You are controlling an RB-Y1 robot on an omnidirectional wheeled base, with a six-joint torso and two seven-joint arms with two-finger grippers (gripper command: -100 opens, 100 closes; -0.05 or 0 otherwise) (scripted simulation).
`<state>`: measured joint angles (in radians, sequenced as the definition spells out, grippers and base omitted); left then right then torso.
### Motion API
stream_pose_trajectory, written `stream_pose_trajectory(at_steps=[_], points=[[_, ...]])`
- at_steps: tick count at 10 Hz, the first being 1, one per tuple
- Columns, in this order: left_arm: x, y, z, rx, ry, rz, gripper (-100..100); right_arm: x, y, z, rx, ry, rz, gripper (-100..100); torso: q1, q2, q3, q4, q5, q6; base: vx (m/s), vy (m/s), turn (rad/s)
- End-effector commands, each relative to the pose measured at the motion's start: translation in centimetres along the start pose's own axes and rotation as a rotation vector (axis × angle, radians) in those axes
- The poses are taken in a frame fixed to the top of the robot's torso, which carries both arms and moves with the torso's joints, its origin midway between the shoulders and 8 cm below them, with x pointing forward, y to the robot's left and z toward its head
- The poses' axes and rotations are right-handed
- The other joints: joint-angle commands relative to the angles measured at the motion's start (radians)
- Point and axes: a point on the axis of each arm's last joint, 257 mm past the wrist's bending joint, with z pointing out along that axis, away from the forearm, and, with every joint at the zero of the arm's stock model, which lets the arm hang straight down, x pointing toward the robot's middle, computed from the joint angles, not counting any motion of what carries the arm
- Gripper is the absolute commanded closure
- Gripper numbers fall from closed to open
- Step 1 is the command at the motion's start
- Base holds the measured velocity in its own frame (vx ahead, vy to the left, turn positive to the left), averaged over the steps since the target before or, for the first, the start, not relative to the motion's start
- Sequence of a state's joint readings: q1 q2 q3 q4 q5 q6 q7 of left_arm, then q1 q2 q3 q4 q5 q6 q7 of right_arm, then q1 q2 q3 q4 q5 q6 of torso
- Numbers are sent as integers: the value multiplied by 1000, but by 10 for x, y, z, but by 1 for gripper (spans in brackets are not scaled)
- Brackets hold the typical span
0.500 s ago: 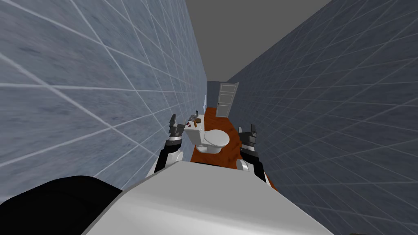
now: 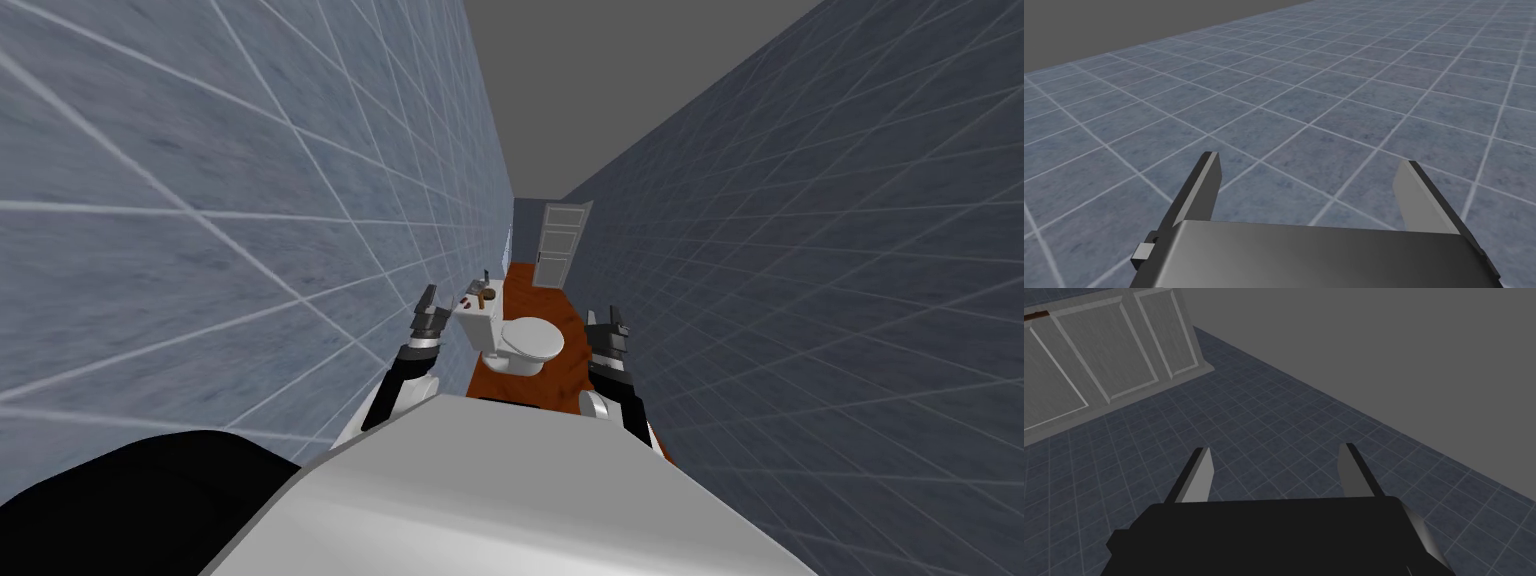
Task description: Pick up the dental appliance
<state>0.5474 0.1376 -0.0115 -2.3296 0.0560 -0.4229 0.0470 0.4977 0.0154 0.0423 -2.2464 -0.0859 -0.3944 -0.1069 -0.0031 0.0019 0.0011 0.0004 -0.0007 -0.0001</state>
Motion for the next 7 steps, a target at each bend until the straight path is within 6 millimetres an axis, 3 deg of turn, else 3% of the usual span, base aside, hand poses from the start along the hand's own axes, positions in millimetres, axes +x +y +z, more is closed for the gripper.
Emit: stream_pose_trajectory(at_steps=[1, 7], points=[[-1, 5, -4, -29, 31, 40, -100, 0, 0, 0, 0, 0, 0, 0, 0, 0, 0, 0, 0, 0, -29, -57, 113], [-9, 38, -27, -181, 163, 220, -100, 0, 0, 0, 0, 0, 0, 0, 0, 0, 0, 0, 0, 0, -25, -52, 100]])
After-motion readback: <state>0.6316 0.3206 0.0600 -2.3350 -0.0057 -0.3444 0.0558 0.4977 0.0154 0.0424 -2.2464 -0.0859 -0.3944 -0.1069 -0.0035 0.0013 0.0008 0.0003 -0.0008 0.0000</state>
